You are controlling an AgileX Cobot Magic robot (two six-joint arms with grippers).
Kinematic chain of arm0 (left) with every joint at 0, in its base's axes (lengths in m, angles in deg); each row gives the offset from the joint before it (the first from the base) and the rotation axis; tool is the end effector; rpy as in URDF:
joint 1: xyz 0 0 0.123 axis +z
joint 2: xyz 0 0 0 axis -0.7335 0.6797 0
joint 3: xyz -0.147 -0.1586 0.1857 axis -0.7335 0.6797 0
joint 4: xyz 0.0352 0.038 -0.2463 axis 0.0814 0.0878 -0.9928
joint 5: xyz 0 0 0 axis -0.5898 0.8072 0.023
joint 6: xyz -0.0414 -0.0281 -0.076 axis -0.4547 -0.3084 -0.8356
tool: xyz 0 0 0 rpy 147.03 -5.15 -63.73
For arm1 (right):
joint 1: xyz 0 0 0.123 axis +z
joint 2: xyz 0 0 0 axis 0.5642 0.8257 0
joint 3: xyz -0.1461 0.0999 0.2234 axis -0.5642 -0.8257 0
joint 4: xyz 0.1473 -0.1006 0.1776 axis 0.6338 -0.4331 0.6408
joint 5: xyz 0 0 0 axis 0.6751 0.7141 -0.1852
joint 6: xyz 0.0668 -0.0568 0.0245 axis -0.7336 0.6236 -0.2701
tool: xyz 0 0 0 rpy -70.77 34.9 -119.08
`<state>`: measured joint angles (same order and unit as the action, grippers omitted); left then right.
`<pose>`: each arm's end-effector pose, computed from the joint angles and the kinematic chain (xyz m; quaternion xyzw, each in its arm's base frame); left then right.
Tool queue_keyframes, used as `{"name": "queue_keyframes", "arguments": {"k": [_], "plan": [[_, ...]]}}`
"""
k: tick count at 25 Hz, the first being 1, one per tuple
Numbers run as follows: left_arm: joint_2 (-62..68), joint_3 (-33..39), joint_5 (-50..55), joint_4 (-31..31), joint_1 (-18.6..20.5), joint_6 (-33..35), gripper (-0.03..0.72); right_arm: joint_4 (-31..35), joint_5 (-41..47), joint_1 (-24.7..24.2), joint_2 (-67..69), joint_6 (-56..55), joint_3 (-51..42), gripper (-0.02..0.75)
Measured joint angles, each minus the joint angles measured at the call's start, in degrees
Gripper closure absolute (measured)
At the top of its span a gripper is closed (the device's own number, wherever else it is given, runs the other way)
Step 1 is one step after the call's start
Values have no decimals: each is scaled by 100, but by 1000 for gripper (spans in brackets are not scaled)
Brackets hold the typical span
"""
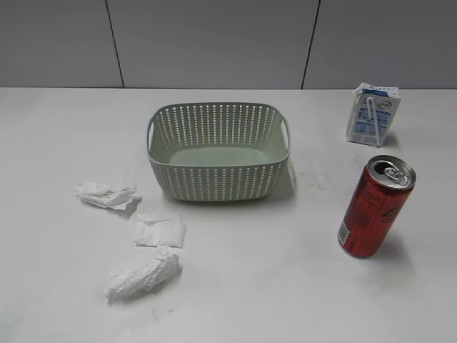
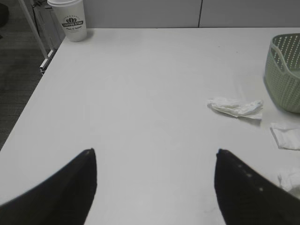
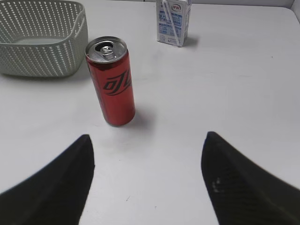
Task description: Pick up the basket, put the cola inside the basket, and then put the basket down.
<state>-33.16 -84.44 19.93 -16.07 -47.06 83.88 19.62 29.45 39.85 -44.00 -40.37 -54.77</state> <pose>-0.0064 -0.0068 0.2812 0.0427 0.8439 -0.0163 0.5346 0.0074 0.0081 0.2635 -0.0529 0.8412 0.0652 0.5341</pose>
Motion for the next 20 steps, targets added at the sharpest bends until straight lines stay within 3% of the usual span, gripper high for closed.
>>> {"name": "queue_keyframes", "arguments": {"k": [8, 20], "plan": [[485, -316, -355, -5, 0, 0, 99, 0, 0, 0, 0, -6, 0, 200], [3970, -1329, -1589, -631, -50, 200, 100, 0, 0, 0, 0, -3, 0, 200]]}}
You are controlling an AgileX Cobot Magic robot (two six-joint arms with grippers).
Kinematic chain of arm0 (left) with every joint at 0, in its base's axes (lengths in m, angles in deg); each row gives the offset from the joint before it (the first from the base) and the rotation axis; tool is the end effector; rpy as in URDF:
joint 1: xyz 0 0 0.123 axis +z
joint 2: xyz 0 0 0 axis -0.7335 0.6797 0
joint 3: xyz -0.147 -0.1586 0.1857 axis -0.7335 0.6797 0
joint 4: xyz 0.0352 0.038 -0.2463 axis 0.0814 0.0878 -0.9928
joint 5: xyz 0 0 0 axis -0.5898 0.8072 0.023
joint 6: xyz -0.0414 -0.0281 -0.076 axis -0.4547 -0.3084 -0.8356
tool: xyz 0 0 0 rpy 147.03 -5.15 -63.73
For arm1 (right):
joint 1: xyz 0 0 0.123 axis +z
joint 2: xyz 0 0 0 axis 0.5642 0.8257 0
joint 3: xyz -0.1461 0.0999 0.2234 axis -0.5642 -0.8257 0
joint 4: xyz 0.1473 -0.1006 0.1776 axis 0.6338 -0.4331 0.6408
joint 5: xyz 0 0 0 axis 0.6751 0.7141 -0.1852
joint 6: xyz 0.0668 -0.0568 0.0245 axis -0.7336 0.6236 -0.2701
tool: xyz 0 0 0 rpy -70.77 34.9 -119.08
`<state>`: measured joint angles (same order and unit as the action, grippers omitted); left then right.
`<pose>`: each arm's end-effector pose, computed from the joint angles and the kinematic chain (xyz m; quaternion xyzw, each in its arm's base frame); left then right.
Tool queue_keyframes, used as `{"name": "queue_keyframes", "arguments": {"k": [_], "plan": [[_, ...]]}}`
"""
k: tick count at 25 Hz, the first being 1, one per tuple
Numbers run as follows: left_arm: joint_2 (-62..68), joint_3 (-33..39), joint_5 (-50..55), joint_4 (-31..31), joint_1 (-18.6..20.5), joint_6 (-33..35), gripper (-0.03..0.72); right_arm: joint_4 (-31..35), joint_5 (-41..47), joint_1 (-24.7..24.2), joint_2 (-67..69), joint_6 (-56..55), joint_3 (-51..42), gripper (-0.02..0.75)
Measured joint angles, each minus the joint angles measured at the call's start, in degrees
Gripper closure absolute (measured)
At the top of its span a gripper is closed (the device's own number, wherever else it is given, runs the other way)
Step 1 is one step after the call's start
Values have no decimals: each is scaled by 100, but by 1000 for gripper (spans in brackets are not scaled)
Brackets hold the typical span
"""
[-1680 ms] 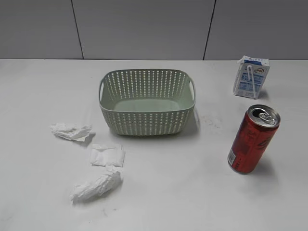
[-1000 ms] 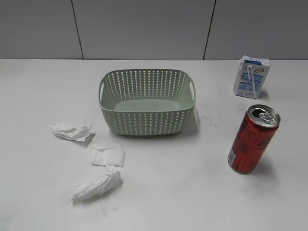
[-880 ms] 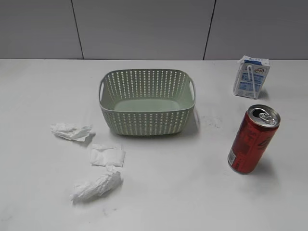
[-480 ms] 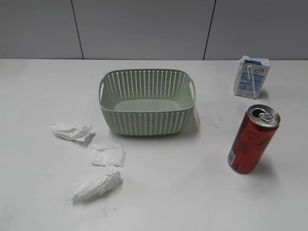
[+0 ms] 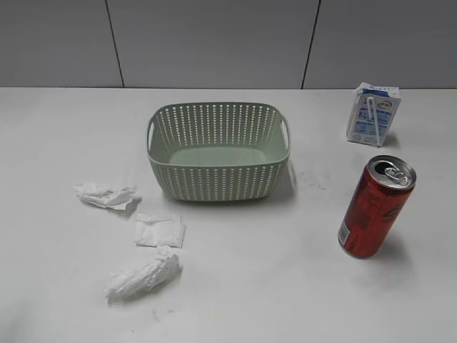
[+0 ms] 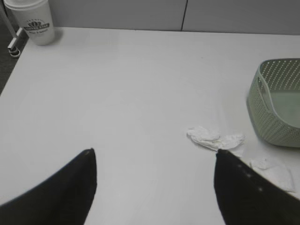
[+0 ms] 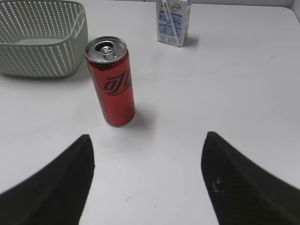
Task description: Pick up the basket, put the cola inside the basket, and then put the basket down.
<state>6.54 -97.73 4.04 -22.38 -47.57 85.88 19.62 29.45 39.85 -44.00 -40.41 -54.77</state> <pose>0.1248 -0.0132 0.3367 0.0307 0.8868 -0.0640 0.4566 0.0074 0.0081 0.2635 -0.0526 0.8413 0.0654 0.5341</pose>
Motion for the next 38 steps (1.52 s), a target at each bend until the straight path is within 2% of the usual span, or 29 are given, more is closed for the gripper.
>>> {"name": "queue_keyframes", "arguments": {"k": [5, 12, 15, 19, 21, 26, 28, 31, 38], "plan": [[1528, -715, -121, -163, -143, 170, 100, 0, 0, 0, 0, 0, 0, 200], [3401, -1979, 21, -979, -204, 282, 101, 0, 0, 0, 0, 0, 0, 200], [4003, -2512, 78, -1078, -427, 308, 102, 0, 0, 0, 0, 0, 0, 200], [4793, -3182, 306, -1095, -973, 295, 104, 0, 0, 0, 0, 0, 0, 200], [5183, -3500, 420, -966, -1318, 116, 105, 0, 0, 0, 0, 0, 0, 200], [6196, -4424, 864, -73, -2134, -593, 110, 0, 0, 0, 0, -15, 0, 200], [6570, -4803, 1012, 85, -2383, -877, 110, 0, 0, 0, 0, -15, 0, 200], [7127, -5259, 1211, 141, -2571, -1152, 111, 0, 0, 0, 0, -15, 0, 200], [8153, -5830, 1647, 547, -2603, -1546, 111, 0, 0, 0, 0, -15, 0, 200]]}}
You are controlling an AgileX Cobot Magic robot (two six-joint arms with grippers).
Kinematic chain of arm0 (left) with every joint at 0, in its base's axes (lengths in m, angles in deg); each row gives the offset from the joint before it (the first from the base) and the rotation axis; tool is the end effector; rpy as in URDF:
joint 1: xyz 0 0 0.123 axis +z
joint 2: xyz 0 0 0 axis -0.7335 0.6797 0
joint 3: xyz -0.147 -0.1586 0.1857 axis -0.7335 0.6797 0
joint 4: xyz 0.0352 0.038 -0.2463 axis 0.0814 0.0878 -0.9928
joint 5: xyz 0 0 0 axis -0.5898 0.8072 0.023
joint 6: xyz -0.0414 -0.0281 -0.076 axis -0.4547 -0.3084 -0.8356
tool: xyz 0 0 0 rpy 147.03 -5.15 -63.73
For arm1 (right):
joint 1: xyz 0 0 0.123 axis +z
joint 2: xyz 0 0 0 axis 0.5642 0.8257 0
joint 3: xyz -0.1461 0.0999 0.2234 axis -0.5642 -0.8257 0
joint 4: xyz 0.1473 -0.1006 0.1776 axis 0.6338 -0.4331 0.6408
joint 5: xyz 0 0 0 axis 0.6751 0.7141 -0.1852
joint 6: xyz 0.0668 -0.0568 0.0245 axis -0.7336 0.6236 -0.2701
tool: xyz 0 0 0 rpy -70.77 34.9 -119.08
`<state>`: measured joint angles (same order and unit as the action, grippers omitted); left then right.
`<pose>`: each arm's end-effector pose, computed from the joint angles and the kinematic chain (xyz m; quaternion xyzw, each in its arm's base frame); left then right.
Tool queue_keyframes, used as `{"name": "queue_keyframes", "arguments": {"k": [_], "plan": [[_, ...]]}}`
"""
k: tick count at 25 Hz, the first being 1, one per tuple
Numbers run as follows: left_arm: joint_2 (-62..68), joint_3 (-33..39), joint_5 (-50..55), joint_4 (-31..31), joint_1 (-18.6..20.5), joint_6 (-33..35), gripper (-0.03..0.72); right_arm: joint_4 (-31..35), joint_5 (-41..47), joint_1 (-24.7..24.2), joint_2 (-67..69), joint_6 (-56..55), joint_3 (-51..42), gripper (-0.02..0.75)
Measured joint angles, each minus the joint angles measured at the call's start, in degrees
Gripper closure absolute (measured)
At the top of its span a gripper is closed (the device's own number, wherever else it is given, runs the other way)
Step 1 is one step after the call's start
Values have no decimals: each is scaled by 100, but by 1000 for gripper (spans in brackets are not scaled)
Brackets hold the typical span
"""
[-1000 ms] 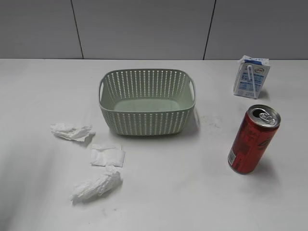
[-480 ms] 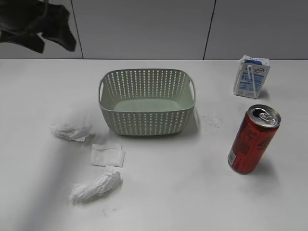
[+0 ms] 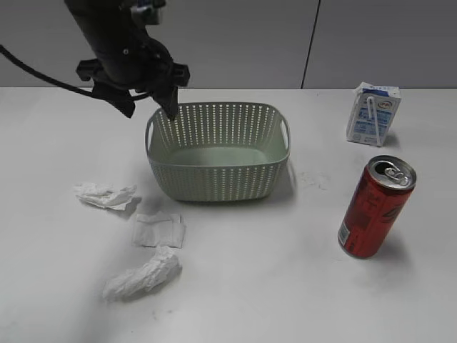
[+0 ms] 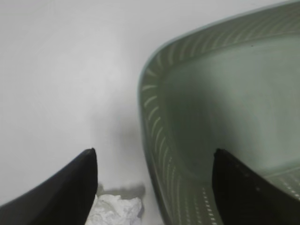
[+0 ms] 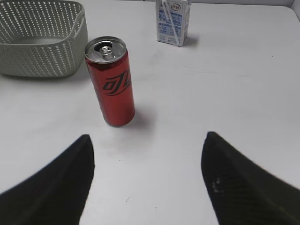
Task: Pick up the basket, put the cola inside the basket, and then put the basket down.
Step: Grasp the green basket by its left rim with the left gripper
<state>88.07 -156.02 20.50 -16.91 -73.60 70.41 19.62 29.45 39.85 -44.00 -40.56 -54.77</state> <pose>0.3981 -0.2067 0.2131 0.1415 0.9810 -0.0813 0.1048 0.0074 0.0081 0.2635 -0.0515 0.8413 0.0661 0.5340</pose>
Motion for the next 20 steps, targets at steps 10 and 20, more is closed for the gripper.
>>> {"name": "queue_keyframes", "arguments": {"k": [10, 20], "plan": [[669, -104, -79, 77, 0, -346, 137, 0, 0, 0, 0, -5, 0, 200], [756, -105, 49, 38, 0, -482, 517, 0, 0, 0, 0, -54, 0, 200]]}}
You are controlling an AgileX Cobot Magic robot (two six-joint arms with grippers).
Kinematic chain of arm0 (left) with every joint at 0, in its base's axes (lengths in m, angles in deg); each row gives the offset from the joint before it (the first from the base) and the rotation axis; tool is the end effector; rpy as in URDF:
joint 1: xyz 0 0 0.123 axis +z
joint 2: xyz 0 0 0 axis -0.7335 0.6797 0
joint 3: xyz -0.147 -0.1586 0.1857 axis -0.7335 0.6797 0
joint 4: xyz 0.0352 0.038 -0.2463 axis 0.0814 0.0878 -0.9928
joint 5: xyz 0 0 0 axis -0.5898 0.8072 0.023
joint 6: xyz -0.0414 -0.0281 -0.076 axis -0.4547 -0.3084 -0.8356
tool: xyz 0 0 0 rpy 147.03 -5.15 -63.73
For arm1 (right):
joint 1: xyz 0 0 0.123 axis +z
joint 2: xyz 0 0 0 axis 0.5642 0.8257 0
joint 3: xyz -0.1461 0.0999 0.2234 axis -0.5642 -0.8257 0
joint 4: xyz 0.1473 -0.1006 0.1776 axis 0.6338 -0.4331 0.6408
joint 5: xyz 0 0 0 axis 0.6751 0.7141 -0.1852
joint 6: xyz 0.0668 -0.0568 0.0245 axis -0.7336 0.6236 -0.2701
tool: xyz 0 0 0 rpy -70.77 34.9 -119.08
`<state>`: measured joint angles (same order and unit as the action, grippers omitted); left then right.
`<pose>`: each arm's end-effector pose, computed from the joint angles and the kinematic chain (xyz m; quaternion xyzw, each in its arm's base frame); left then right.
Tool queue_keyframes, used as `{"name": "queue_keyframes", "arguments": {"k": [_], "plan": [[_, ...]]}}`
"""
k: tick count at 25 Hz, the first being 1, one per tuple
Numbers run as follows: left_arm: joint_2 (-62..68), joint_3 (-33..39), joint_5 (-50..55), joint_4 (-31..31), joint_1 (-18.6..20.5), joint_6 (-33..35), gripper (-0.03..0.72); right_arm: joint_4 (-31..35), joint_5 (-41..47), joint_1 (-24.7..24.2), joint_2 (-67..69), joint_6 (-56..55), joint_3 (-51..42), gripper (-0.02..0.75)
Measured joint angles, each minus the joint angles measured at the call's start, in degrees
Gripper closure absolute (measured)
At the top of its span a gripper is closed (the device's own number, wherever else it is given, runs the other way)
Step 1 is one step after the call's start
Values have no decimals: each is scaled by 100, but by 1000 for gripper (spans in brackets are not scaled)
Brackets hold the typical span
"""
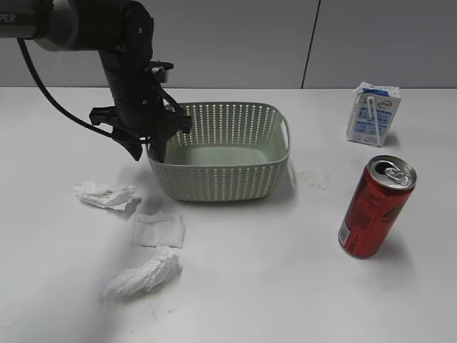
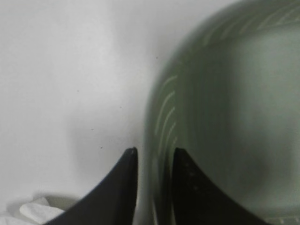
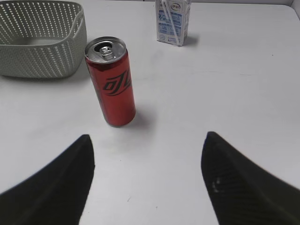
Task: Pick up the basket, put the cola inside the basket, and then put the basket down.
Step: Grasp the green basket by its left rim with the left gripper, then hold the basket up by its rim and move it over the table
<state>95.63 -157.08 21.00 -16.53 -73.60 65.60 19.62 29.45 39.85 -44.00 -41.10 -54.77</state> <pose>0.4075 -0.2108 0.1578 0.0999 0.9921 -0.0615 0.0454 0.0074 0.0081 0.2635 -0.0475 0.8416 0.0686 0.5337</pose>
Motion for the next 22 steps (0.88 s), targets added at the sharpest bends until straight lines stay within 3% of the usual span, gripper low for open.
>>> {"name": "queue_keyframes", "arguments": {"k": [3, 5, 10, 17, 22], "plan": [[0, -12, -14, -242, 37, -74, 645, 0, 0, 0, 0, -11, 0, 200], [0, -33, -52, -525, 119, -96, 690, 0, 0, 0, 0, -13, 0, 200], [-83, -33, 87, -1012, 223, -88, 691, 0, 0, 0, 0, -13, 0, 201], [-943, -26, 684, -1158, 223, -132, 691, 0, 0, 0, 0, -13, 0, 201], [-1774, 669, 779, -1174, 205, -419, 691, 0, 0, 0, 0, -19, 0, 201]]}}
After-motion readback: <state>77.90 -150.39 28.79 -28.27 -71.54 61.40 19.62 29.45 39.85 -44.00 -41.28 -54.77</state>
